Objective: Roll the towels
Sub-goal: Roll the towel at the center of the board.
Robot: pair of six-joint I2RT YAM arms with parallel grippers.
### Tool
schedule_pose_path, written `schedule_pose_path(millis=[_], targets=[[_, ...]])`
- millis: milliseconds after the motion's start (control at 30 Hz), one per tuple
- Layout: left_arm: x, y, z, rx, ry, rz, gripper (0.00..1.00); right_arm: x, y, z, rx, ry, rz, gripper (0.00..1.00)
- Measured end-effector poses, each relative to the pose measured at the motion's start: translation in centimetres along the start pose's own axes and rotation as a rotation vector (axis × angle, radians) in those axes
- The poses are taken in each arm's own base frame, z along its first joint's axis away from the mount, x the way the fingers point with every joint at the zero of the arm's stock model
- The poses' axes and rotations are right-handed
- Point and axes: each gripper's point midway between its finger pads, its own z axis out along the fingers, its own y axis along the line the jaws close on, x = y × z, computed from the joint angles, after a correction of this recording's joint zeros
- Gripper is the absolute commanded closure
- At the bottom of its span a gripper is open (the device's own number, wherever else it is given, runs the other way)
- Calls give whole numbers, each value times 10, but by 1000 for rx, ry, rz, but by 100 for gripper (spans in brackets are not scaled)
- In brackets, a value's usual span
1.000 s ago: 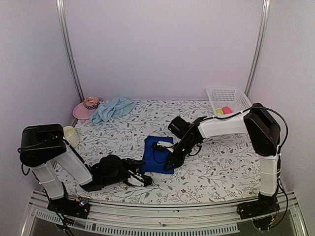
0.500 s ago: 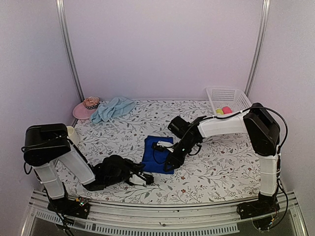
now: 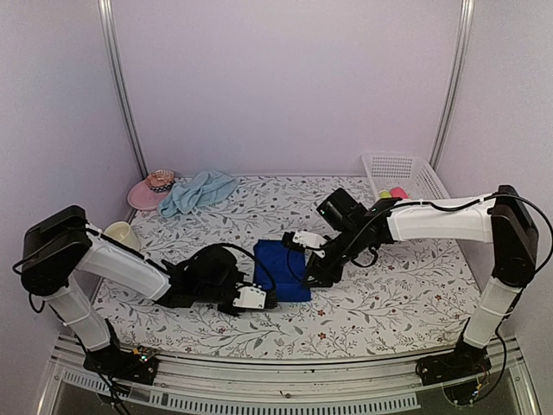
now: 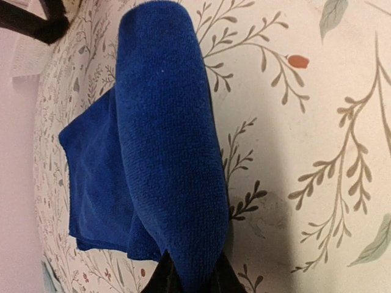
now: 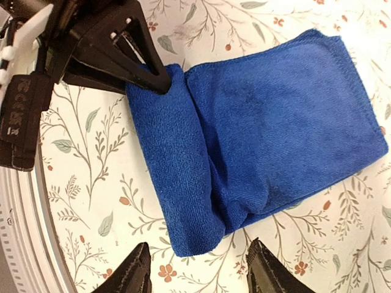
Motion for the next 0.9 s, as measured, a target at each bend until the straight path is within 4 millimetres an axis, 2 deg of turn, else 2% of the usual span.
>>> schedule_pose_path(millis=[133,400,533,900], targets=[[1,-2,1,91,6,-68,85,-3,7,-9,79,-43,-77,44],[3,-2,3,224,11,-179,83,13,42,18,134,-55,-277,46],[6,2,5,276,15,-238,82,17,44,21,176,-77,-355,46],[9,6,9,388,9,-343,82,-1,36,21,298,-148,-483,45]])
